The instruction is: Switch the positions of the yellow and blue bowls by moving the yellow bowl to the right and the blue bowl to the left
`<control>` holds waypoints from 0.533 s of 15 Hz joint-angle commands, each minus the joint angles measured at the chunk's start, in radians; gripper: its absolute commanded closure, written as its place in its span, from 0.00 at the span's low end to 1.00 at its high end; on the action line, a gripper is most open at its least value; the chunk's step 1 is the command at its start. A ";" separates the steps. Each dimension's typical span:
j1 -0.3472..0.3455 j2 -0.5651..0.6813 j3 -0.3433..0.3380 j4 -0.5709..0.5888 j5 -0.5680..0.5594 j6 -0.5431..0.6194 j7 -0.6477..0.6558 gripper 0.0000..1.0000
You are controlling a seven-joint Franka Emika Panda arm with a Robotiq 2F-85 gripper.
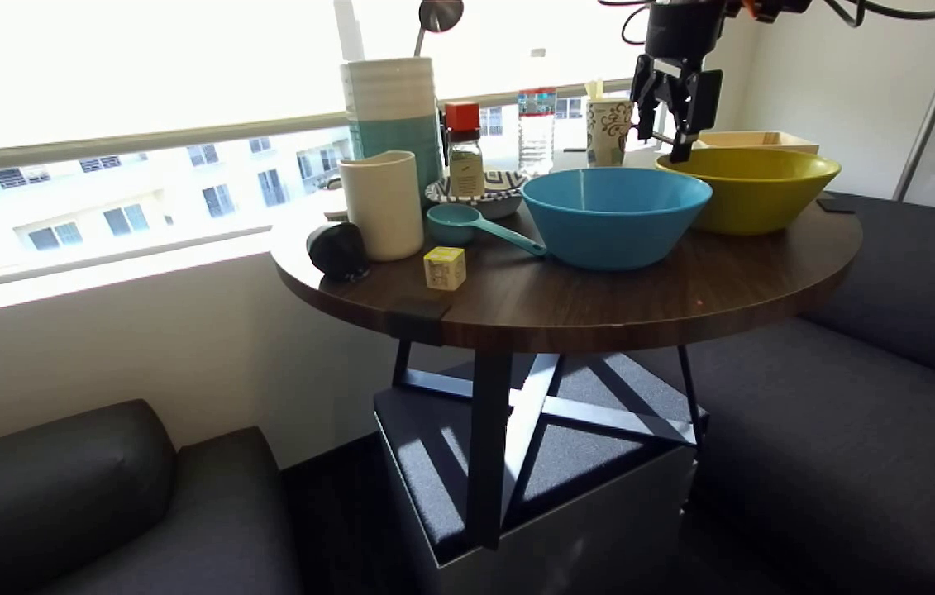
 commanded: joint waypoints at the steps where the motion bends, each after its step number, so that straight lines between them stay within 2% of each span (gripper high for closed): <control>1: -0.014 0.030 0.007 0.019 0.019 -0.008 -0.020 0.00; 8: -0.031 0.083 0.008 0.071 0.037 0.017 0.009 0.00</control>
